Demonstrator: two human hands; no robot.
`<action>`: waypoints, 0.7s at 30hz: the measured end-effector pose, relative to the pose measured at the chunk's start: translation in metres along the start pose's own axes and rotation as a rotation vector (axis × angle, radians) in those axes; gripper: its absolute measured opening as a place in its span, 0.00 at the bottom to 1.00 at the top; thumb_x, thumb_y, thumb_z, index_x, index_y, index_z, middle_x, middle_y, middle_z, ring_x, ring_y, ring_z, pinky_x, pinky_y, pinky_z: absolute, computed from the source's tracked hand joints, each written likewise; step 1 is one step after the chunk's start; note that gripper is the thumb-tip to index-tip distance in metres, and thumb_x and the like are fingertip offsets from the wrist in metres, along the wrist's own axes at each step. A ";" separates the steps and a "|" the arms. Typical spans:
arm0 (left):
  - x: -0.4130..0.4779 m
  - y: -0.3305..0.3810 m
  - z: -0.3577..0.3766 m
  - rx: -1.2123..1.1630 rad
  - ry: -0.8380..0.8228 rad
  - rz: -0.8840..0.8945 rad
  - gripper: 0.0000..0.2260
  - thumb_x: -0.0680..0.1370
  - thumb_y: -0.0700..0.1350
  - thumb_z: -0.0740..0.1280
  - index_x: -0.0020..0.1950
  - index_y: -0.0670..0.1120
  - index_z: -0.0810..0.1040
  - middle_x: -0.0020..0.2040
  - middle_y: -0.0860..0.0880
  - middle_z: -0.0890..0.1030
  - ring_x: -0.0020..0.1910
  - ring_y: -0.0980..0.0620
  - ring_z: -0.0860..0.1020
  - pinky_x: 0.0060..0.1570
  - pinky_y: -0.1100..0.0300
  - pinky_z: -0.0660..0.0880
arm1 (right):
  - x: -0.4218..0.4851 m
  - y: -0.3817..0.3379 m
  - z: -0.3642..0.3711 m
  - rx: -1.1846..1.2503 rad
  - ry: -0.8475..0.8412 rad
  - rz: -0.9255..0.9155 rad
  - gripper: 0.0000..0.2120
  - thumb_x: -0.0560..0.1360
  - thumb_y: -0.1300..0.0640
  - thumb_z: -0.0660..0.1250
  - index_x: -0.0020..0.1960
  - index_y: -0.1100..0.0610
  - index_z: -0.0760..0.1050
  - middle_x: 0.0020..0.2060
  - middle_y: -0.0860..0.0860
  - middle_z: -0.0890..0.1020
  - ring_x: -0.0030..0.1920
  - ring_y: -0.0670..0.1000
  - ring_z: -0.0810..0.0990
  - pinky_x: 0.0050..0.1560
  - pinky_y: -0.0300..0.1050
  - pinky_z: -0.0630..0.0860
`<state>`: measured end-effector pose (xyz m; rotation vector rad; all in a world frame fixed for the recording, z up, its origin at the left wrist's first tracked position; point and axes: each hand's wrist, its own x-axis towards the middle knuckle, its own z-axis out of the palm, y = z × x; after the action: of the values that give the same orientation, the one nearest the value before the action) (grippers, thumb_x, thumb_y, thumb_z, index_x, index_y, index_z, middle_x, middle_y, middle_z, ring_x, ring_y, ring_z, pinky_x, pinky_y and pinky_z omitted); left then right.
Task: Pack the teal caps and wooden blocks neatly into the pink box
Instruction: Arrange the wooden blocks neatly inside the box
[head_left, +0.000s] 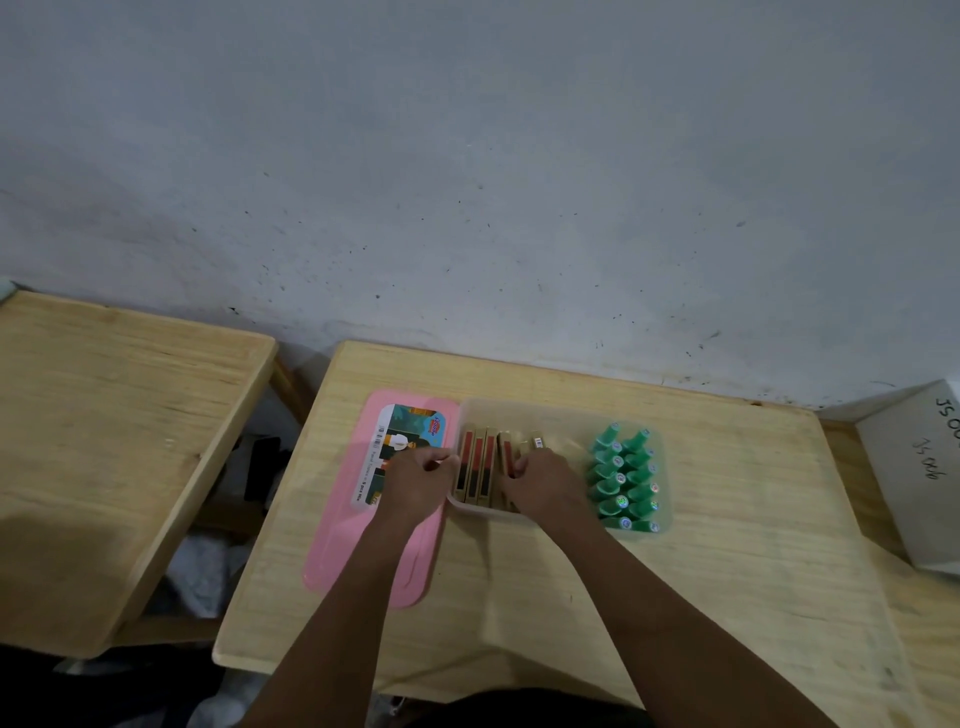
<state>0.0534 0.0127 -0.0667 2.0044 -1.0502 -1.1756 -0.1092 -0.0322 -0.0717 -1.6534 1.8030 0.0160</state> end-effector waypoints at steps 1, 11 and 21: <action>0.000 0.000 0.000 -0.003 0.002 -0.003 0.15 0.78 0.45 0.66 0.63 0.42 0.77 0.58 0.43 0.80 0.56 0.47 0.78 0.58 0.47 0.78 | 0.001 -0.002 0.003 -0.021 -0.002 0.001 0.12 0.71 0.48 0.68 0.45 0.55 0.82 0.40 0.53 0.84 0.42 0.54 0.83 0.42 0.45 0.79; 0.001 0.000 0.001 -0.036 0.013 -0.002 0.15 0.78 0.44 0.66 0.63 0.42 0.77 0.57 0.43 0.80 0.53 0.49 0.78 0.57 0.48 0.78 | 0.013 0.000 0.013 -0.058 -0.022 0.022 0.16 0.72 0.45 0.66 0.49 0.57 0.81 0.43 0.54 0.83 0.44 0.56 0.83 0.44 0.46 0.79; 0.001 -0.002 0.001 -0.021 0.015 0.015 0.15 0.78 0.45 0.66 0.63 0.43 0.77 0.56 0.44 0.80 0.52 0.49 0.78 0.55 0.51 0.79 | 0.001 0.022 -0.022 -0.112 0.173 0.002 0.14 0.76 0.39 0.62 0.49 0.45 0.81 0.48 0.45 0.83 0.50 0.51 0.82 0.46 0.44 0.74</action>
<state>0.0532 0.0125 -0.0694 1.9828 -1.0395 -1.1582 -0.1386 -0.0383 -0.0644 -1.7787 1.9642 -0.0270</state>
